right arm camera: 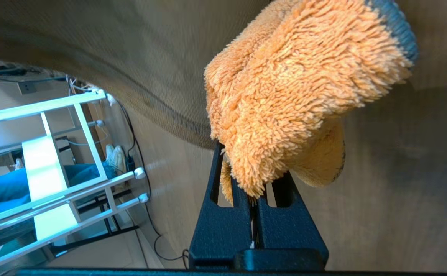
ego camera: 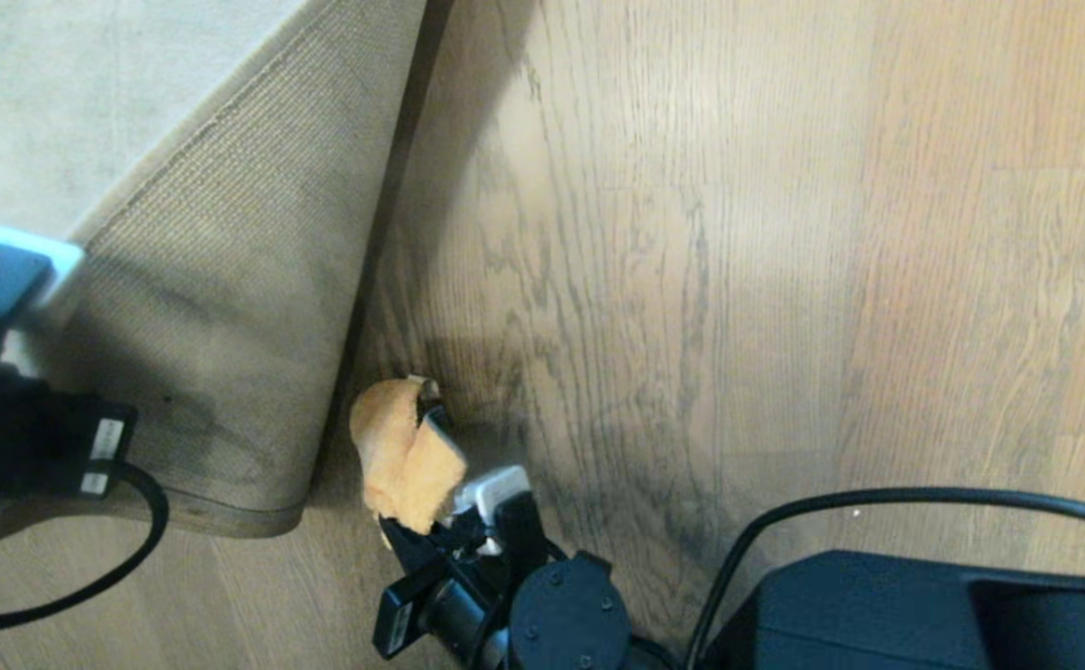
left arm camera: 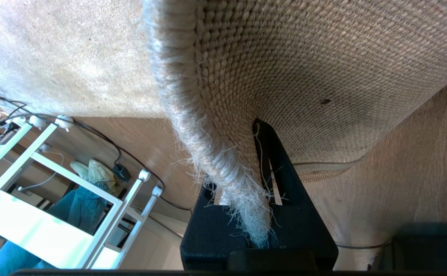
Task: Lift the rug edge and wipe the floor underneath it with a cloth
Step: Wipe the floor under the carpet with a rag
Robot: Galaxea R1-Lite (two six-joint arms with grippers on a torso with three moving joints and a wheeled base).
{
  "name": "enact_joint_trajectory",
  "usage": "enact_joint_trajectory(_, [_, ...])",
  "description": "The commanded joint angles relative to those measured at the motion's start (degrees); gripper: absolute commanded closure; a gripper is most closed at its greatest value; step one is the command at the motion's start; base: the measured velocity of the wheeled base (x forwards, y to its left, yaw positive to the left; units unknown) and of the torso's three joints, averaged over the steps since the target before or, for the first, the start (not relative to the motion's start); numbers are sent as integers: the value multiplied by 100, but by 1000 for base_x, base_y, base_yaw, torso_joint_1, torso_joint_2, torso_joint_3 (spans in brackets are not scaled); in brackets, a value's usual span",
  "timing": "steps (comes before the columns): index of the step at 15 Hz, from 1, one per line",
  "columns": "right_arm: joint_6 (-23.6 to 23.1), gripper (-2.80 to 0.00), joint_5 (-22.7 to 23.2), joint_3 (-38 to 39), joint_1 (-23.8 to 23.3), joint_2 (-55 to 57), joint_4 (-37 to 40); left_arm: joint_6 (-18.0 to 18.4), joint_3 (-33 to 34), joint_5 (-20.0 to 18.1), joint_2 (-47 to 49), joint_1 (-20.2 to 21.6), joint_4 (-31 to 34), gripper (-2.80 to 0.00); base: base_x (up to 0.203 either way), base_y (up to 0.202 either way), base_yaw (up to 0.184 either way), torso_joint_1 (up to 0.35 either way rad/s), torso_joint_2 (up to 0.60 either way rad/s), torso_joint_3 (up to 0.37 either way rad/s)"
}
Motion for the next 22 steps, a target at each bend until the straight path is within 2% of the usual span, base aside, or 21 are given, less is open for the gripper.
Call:
enact_joint_trajectory(1, [23, 0, -16, -271, 9, 678, -238, -2, -2, 34, 2, 6, 9, 0, 0, 0, 0, 0, 0, 0])
enact_joint_trajectory(5, [183, 0, -26, -289, -171, 1138, -237, -2, -4, 34, 2, 15, 9, 0, 0, 0, 0, 0, 0, 0])
enact_joint_trajectory(8, [177, 0, -34, -43, -397, 954, -237, -2, 7, 34, 2, 15, 9, 0, 0, 0, 0, 0, 0, 0])
enact_joint_trajectory(11, [168, 0, -49, 443, -691, 483, -237, -2, 7, 26, 18, 13, 9, 0, 0, 0, 0, 0, 0, 0])
enact_joint_trajectory(15, [149, 0, -21, 1315, -1474, -424, -242, -2, -2, 26, 81, 6, 9, 0, 0, 0, 0, 0, 0, 0])
enact_joint_trajectory(17, [161, 0, 10, 1852, -1720, -988, -245, -2, -2, 26, 90, 6, 9, 0, 0, 0, 0, 0, 0, 0])
enact_joint_trajectory(22, [147, 0, 77, 2996, -1888, -2339, -242, -11, -2, 26, 82, 6, 9, 0, 0, 0, 0, 0, 0, 0])
